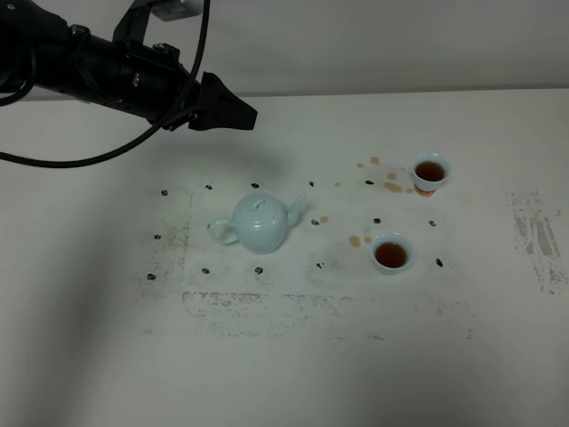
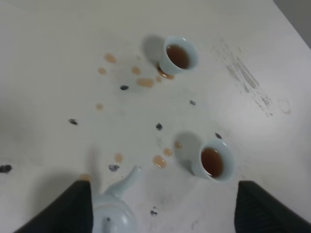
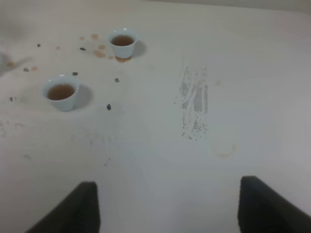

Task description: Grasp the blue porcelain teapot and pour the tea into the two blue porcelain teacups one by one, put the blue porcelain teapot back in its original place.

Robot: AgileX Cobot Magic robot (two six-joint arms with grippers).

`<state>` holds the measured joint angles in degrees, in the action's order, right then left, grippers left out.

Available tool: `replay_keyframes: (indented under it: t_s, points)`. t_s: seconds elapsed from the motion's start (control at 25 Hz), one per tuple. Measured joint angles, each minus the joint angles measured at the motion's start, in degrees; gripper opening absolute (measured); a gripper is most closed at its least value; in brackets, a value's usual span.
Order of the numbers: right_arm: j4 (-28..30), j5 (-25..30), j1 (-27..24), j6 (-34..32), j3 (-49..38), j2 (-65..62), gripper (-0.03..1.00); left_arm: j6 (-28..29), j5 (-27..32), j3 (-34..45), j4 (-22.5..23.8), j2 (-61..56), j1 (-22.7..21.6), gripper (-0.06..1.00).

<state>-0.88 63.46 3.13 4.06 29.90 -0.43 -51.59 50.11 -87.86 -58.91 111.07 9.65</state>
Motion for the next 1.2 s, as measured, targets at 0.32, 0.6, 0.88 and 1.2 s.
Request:
replay_keyframes:
  t_s: [0.32, 0.6, 0.88, 1.2]
  points:
    - [0.0, 0.0, 0.0, 0.0, 0.0, 0.0, 0.58, 13.8, -1.0, -1.3, 3.5, 0.0, -2.6, 0.06]
    - [0.0, 0.0, 0.0, 0.0, 0.0, 0.0, 0.58, 45.1, -1.7, -7.7, 43.8, 0.0, -8.6, 0.06]
    - [0.0, 0.0, 0.0, 0.0, 0.0, 0.0, 0.58, 50.1, 15.6, -7.8, 57.4, -2.4, -9.0, 0.06]
    - [0.0, 0.0, 0.0, 0.0, 0.0, 0.0, 0.58, 48.1, 18.2, 16.2, 55.2, -19.3, -8.8, 0.06]
